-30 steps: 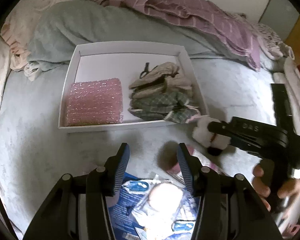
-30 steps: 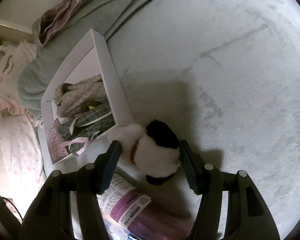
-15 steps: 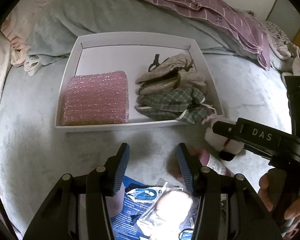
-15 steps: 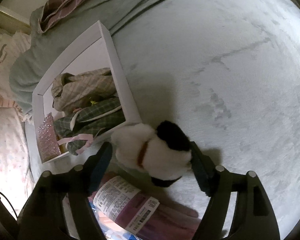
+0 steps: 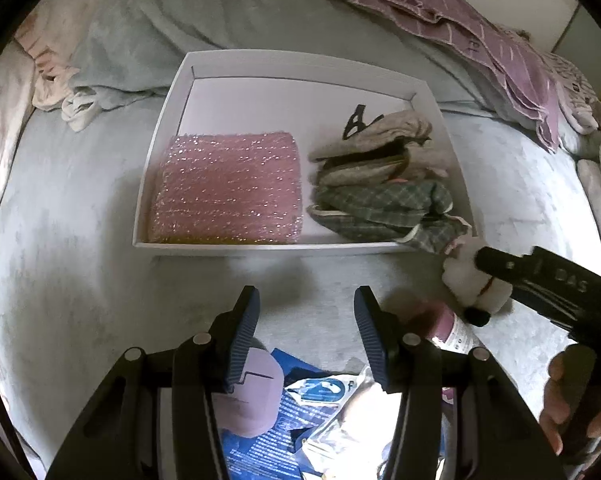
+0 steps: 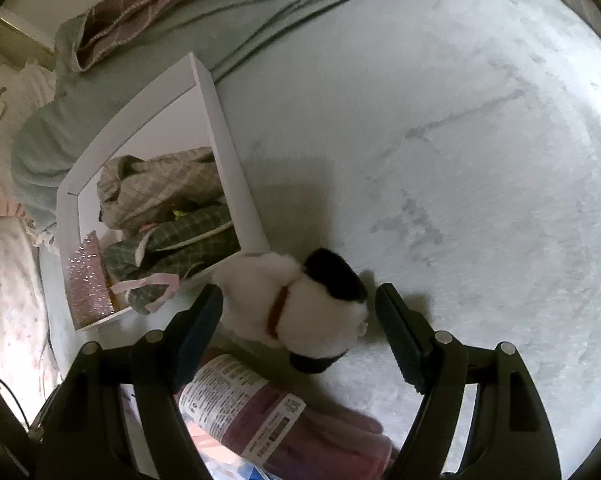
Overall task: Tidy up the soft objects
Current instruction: 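Close right tool on white plush toy while left tool moves over lilac foam pad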
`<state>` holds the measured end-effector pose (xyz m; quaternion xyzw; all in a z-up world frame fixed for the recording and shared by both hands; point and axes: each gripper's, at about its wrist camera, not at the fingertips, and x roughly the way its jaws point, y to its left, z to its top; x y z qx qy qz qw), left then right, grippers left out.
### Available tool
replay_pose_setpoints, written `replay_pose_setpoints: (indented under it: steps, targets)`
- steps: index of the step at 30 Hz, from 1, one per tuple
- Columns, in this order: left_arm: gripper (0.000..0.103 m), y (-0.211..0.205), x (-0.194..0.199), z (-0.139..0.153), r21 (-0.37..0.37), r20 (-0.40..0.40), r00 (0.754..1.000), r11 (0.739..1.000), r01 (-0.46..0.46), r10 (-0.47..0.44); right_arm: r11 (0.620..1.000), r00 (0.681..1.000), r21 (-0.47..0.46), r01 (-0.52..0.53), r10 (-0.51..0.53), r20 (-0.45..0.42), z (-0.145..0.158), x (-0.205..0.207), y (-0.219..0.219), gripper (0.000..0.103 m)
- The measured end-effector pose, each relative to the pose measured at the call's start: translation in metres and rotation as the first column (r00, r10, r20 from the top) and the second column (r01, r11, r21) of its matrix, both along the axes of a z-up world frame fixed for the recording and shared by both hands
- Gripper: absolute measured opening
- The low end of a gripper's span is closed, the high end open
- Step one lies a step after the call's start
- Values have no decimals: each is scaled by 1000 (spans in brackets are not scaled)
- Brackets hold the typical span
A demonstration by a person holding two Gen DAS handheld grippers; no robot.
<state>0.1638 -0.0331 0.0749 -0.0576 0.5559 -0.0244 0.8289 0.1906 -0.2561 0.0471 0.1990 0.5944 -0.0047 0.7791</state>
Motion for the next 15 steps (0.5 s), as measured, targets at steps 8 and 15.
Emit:
replay_pose_setpoints:
  steps: [8,15]
  targets:
    - [49,3,0,-1,6,-4,1000,1000,-5,5,998,1000,-60,10,-8,26,19,-12,1,79]
    - [49,10,1,0,5,-6,1000,1000,-16,16,994,996,-76,-84,86,23,19,-9,22,79]
